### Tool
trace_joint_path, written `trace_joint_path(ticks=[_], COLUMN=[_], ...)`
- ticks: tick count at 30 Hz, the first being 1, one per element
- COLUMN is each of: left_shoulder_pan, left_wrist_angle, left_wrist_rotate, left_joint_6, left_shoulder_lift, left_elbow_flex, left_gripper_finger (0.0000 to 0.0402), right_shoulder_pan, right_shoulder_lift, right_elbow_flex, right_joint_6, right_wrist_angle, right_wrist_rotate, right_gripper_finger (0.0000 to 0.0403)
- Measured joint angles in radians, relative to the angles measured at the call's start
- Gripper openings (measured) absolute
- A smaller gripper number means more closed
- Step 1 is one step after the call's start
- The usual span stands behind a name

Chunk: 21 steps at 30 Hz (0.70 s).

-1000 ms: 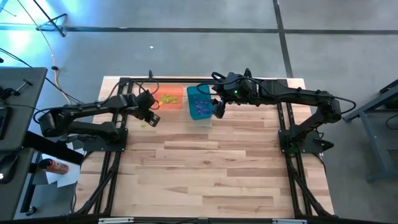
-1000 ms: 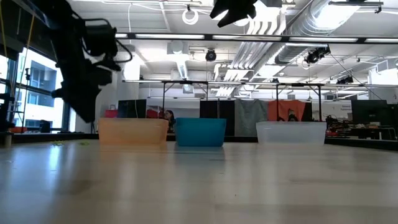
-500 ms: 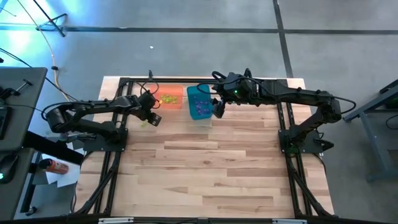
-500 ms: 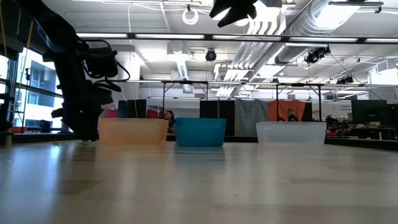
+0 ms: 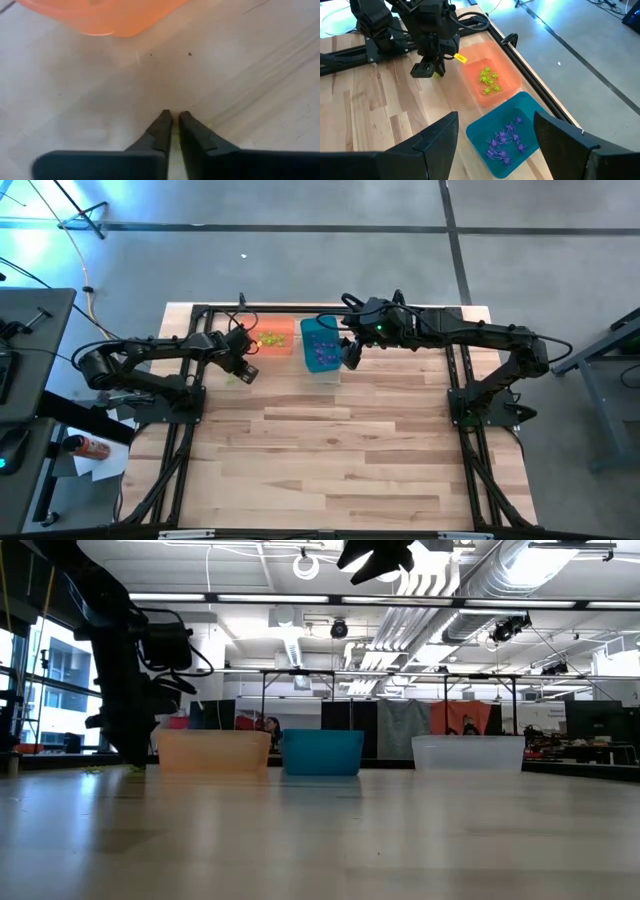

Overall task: Sort Halloween decoration
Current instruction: Put the green spider toy into the orange bin

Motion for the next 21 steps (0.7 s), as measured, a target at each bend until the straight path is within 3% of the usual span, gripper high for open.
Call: trace_joint_path(ticks=[7, 21], left_shoulder_pan=[-0.002, -0.005], left_wrist_angle=[-0.079, -0.198], left_wrist_rotate=[0.042, 0.027], left_joint_6=[0.003, 0.038], left_shoulder_lift=[-0.069, -0.223], left_elbow_flex=[0.034, 0.278], left_gripper_finger=[0.0001, 0.0000], right_shoulder_pan=[0.000, 0.000], right_shoulder_lift=[0.000, 0.000], right_elbow_flex=[0.000, 0.000], right_joint_6=[-0.001, -0.001], right_wrist_angle=[0.000, -0.001], right_wrist_rotate=[-0.002, -0.001], right_gripper_finger=[0.0255, 0.0255])
